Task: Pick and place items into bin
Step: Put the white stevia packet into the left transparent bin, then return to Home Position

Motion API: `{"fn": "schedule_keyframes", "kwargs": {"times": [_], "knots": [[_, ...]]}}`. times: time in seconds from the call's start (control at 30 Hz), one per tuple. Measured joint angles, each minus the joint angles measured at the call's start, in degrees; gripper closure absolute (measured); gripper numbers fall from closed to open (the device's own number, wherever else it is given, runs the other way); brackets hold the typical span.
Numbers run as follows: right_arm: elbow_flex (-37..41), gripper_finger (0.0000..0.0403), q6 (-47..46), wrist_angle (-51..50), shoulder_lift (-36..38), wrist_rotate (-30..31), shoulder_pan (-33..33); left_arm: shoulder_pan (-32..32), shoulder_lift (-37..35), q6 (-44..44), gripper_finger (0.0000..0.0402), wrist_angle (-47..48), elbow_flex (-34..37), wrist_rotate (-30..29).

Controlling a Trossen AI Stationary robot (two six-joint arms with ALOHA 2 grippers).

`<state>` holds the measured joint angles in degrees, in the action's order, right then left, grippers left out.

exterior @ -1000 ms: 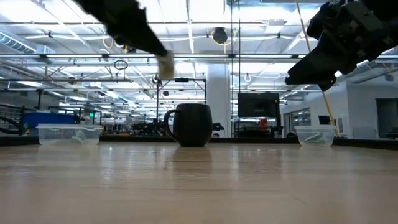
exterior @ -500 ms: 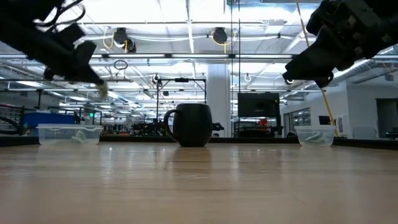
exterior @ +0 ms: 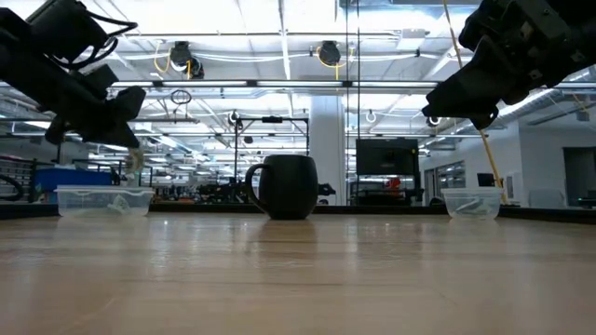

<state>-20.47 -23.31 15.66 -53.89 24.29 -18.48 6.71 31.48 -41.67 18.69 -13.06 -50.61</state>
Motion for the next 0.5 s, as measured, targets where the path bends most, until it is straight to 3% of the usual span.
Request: {"fn": "schedule_keyframes", "kwargs": {"times": [0.17, 0.37, 0.43, 0.5], "knots": [[0.0, 0.0268, 0.0, -0.02, 0.0, -0.02, 0.0, 1.43, 0.0, 0.08, 0.0362, 0.92, 0.0, 5.42], [0.0, 0.0268, 0.0, -0.03, 0.0, -0.21, 0.0, 1.41, 0.0, -1.35, 0.034, 2.94, 0.0, 7.17], [0.0, 0.0268, 0.0, 0.03, 0.0, -0.26, 0.0, 0.62, 0.0, 0.42, 0.0336, -0.82, 0.0, 10.29], [0.0, 0.0268, 0.01, 0.61, 0.0, -0.28, 0.0, -0.95, -0.02, 5.43, 0.0336, -7.57, 0.0, 17.65]]}}
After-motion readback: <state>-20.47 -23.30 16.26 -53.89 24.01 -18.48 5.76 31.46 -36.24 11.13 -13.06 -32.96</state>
